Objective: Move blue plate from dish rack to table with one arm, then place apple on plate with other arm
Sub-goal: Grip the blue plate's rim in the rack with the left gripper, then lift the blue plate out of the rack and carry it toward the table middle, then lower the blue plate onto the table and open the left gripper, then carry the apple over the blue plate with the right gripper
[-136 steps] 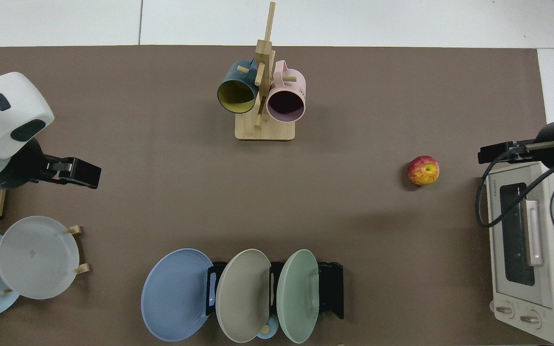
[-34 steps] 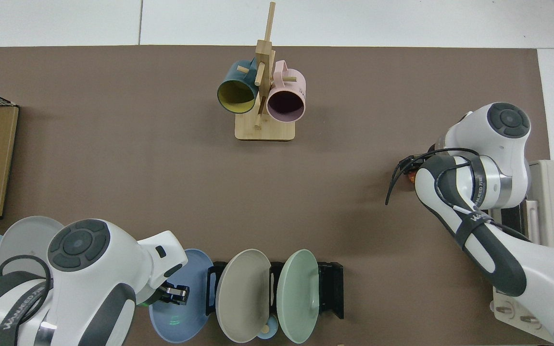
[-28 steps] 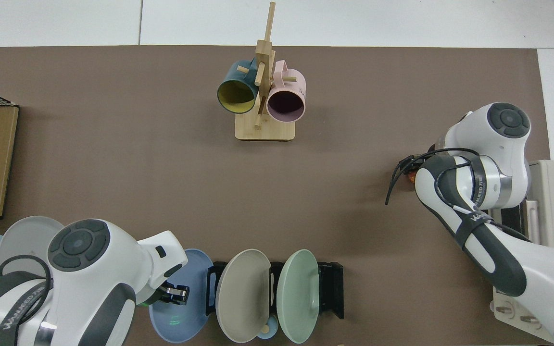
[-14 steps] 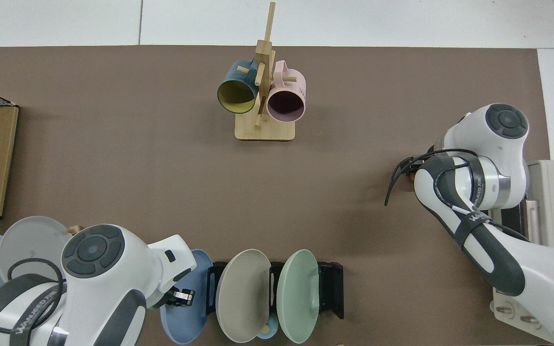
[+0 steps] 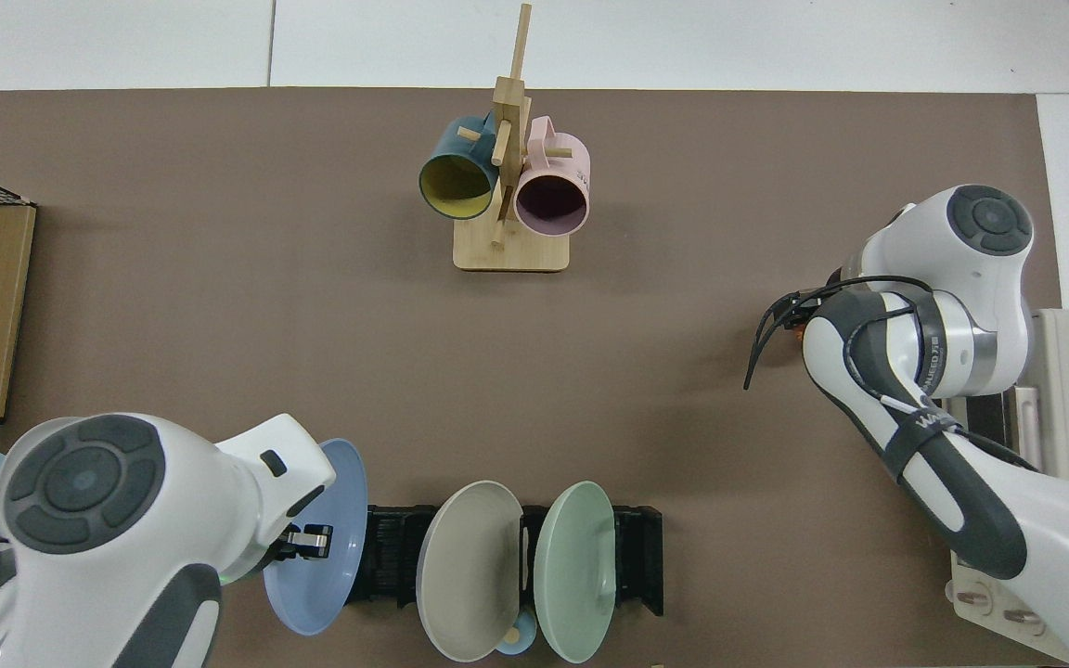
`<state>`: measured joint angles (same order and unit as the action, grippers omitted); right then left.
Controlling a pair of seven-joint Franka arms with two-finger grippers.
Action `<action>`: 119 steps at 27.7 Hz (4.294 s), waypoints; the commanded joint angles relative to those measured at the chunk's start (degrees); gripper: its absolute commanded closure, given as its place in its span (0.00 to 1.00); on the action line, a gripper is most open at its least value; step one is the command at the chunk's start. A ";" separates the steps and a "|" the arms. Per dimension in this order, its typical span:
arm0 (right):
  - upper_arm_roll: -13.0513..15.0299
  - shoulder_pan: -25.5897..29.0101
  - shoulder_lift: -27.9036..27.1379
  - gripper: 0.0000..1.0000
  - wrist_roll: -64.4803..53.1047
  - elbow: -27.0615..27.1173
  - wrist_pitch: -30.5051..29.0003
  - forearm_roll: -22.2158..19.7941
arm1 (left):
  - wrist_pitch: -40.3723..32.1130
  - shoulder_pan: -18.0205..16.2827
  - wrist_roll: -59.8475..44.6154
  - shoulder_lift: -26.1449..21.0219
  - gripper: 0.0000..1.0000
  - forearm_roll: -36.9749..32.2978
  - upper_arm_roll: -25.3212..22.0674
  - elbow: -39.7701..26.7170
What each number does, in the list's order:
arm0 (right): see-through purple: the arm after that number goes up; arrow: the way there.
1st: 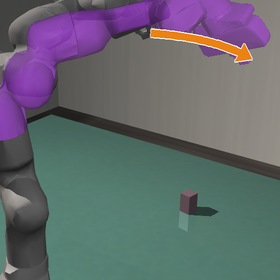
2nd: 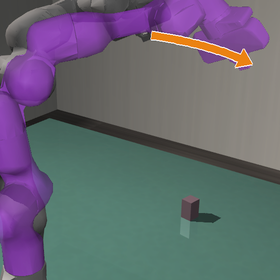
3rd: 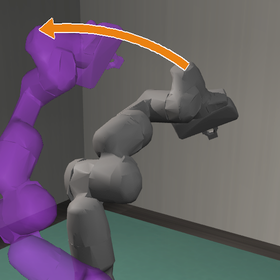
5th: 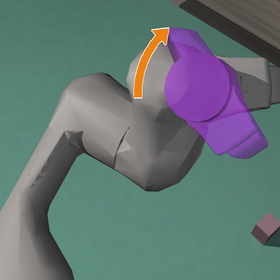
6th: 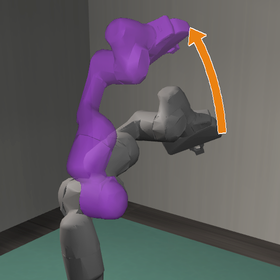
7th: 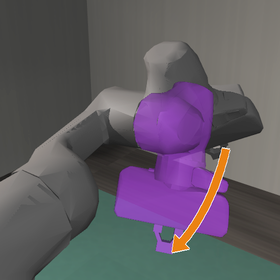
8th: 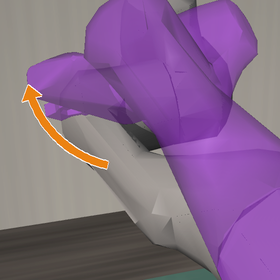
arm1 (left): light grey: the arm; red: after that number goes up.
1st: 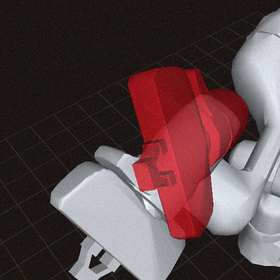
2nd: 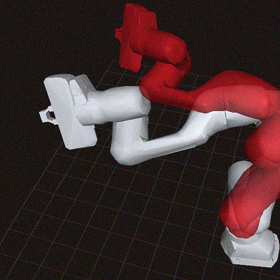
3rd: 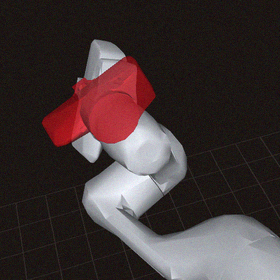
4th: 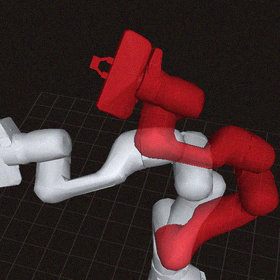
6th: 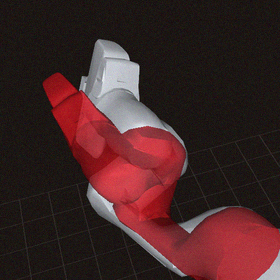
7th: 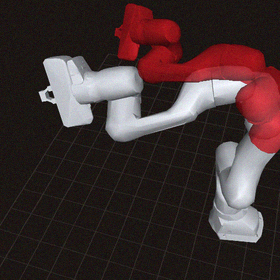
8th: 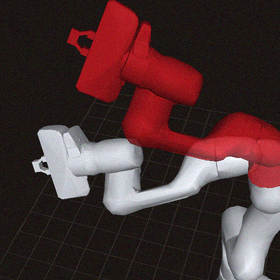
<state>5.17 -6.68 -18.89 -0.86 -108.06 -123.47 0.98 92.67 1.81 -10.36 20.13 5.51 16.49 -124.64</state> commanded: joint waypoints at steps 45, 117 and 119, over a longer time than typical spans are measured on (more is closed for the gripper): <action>-0.34 -0.88 12.30 0.90 5.08 5.31 13.26 0.43 | 31.08 0.92 23.46 -26.81 1.00 33.69 -3.92 2.56; -0.25 -25.04 6.94 0.91 36.97 11.29 13.35 3.86 | -5.40 -0.31 9.39 -20.30 0.01 -5.68 -5.85 34.11; -0.25 -26.01 5.54 0.91 39.17 12.78 13.35 3.86 | -5.48 -0.31 10.26 -21.53 0.01 -7.00 -5.85 35.86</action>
<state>4.49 -30.50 -9.30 33.93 -100.50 -110.94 3.82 89.00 1.82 -1.12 1.71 1.19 10.23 -93.25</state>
